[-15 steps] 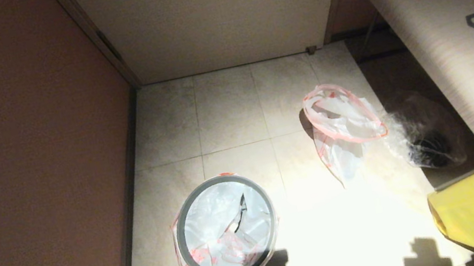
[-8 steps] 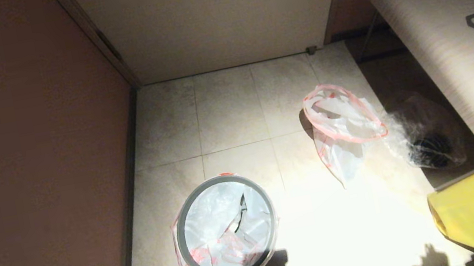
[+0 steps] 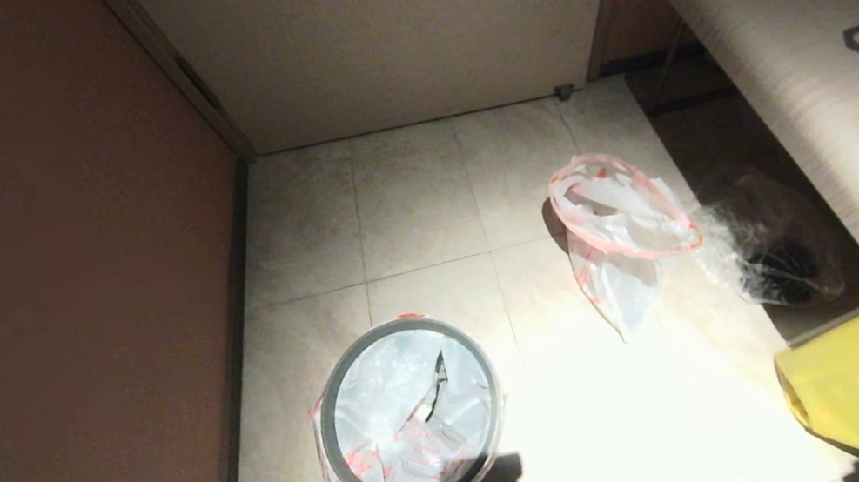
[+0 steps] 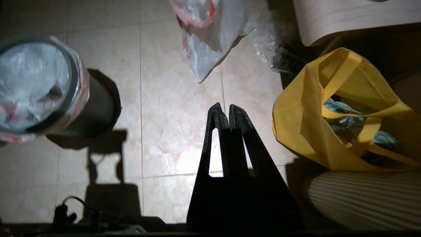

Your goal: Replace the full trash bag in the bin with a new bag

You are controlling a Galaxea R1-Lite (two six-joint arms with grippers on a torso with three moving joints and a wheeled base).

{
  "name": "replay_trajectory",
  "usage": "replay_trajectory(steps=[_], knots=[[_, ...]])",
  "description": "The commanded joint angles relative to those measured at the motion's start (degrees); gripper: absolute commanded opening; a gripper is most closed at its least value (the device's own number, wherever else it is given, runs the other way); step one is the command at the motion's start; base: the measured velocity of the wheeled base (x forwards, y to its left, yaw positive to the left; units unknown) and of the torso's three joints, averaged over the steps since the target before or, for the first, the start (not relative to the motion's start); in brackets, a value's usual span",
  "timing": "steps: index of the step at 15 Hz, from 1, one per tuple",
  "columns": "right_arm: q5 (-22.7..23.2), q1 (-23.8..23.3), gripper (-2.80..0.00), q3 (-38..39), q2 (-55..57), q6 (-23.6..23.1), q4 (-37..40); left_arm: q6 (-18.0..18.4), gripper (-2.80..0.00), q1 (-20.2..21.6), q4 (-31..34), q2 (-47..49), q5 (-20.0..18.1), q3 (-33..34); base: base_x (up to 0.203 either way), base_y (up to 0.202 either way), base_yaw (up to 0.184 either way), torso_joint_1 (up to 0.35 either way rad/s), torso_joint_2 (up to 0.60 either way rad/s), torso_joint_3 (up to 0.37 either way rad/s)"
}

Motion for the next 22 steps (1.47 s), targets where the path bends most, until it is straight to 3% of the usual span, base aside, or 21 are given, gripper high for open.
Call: replay_trajectory(steps=[1, 4, 6, 8, 22], knots=[[0.9, -0.1, -2.80, 6.2, -4.2, -2.1, -1.7, 2.5, -2.80, 0.0, -0.2, -0.5, -4.3, 2.8, 0.000, 0.000, 0.000, 0.000, 0.00, 0.000], [-0.5, -0.2, -2.80, 14.1, -5.5, -6.0, -10.9, 10.4, -2.80, 0.0, -3.1, -0.5, -8.3, 10.1, 0.000, 0.000, 0.000, 0.000, 0.00, 0.000], [-0.9, -0.2, -2.80, 14.4, -5.6, -6.1, -11.8, 12.1, -2.80, 0.0, -3.3, -0.5, -14.3, 11.4, 0.000, 0.000, 0.000, 0.000, 0.00, 0.000], [-0.5, -0.2, -2.80, 14.4, -5.3, -5.4, -11.5, 13.7, -2.80, -0.1, 0.3, -0.5, -15.7, 11.4, 0.000, 0.000, 0.000, 0.000, 0.00, 0.000], [-0.6, -0.2, -2.80, 14.5, -5.6, -5.0, -12.0, 13.2, -2.80, 0.0, 0.0, -0.6, -15.5, 11.5, 0.000, 0.000, 0.000, 0.000, 0.00, 0.000]])
